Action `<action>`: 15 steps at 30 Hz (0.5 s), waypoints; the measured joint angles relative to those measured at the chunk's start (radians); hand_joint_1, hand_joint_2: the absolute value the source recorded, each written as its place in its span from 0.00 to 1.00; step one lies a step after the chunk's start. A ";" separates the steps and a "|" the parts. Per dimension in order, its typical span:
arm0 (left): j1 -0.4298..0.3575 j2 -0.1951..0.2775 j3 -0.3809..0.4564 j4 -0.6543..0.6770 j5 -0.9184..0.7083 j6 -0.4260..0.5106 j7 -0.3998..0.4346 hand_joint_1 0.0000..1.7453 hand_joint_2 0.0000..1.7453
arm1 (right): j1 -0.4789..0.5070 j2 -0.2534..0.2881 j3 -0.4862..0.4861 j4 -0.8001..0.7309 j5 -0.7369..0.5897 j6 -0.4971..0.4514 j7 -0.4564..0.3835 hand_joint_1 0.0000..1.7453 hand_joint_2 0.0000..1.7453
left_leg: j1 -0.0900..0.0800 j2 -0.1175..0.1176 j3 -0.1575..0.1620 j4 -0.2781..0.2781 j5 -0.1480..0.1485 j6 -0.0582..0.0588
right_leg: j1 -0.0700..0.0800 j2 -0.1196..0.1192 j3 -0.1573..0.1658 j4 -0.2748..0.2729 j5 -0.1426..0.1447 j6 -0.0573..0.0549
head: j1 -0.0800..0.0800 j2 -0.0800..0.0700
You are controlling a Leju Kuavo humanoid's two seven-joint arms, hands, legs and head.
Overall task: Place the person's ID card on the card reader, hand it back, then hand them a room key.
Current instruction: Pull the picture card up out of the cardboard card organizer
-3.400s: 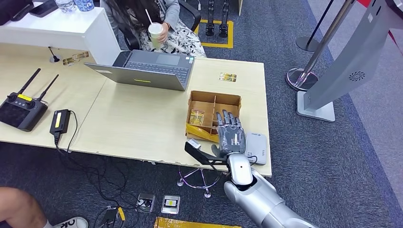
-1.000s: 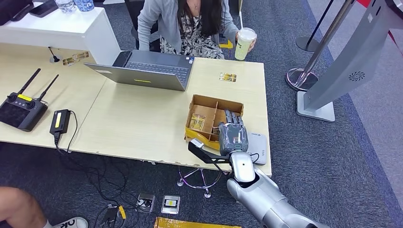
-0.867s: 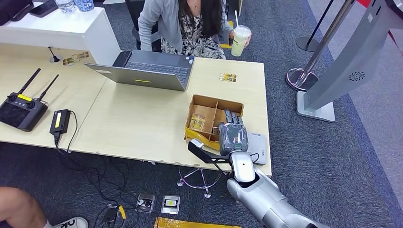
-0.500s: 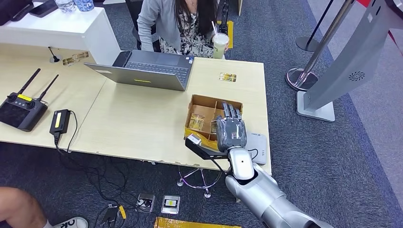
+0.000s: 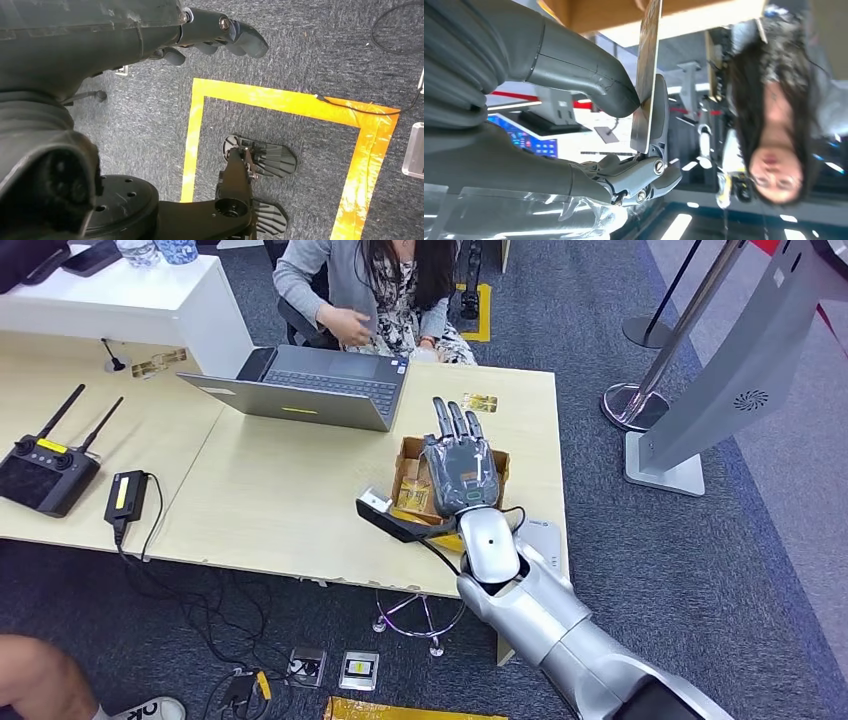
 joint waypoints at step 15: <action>-0.009 -0.006 -0.023 0.000 -0.005 -0.003 0.009 0.00 0.00 | -0.126 0.105 0.012 0.154 -0.029 0.002 -0.050 1.00 1.00 | 0.000 0.000 0.000 0.000 0.000 0.000 | 0.000 0.000 0.000 0.000 0.000 0.000 | 0.000 0.000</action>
